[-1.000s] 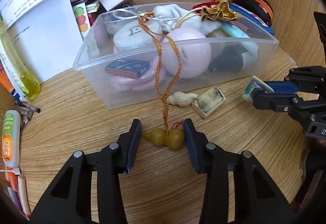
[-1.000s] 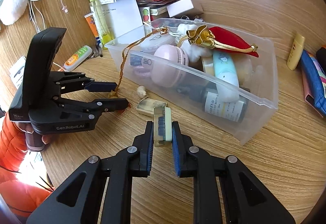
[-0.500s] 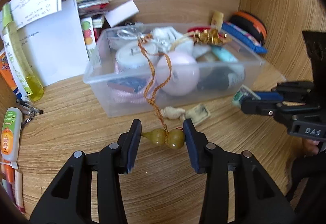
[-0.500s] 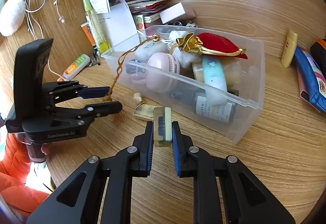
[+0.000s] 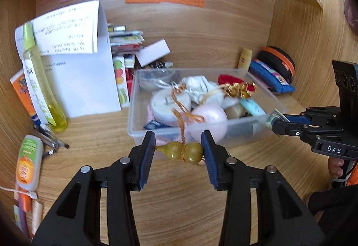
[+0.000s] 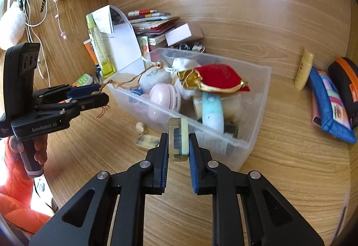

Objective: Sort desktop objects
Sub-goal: 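Carry the gourd beads and beige block over the clear bin and open both grippers, then grasp the worn beige bar with the right gripper while the left moves toward the seashell, then close the left gripper on the spiral seashell while the right holds the beige bar, then carry the seashell and beige bar into the clear bin and open both grippers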

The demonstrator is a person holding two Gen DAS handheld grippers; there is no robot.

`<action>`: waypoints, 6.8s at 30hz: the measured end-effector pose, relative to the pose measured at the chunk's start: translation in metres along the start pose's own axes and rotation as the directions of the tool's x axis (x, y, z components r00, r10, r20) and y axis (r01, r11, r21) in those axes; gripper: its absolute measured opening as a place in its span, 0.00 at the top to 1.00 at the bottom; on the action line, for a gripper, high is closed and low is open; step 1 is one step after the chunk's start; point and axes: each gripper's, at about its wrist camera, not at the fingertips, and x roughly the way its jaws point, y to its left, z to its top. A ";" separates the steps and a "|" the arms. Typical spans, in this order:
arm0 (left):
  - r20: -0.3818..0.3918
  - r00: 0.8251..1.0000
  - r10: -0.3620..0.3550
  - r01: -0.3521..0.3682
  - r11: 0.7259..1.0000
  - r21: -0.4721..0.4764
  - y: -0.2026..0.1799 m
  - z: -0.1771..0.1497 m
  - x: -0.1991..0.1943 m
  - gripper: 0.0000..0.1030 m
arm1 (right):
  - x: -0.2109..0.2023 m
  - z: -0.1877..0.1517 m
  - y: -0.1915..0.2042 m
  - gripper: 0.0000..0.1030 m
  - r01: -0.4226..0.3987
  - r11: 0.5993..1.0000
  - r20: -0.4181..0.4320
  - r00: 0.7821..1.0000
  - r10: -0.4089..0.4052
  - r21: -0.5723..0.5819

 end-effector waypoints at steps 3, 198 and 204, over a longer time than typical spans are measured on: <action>0.020 1.000 0.001 -0.001 1.000 -0.008 0.004 0.008 -0.001 0.59 | -0.004 0.005 -0.001 0.86 0.007 1.000 0.020 1.000 -0.007 -0.007; -0.016 0.997 -0.079 0.079 0.997 -0.024 -0.027 0.000 0.000 0.71 | -0.034 -0.002 -0.009 0.63 0.005 0.993 0.090 0.996 -0.016 0.121; 0.011 0.996 -0.084 0.084 0.996 -0.006 -0.025 0.017 0.006 0.71 | -0.035 0.009 -0.019 0.63 0.016 0.991 0.112 0.993 -0.031 0.133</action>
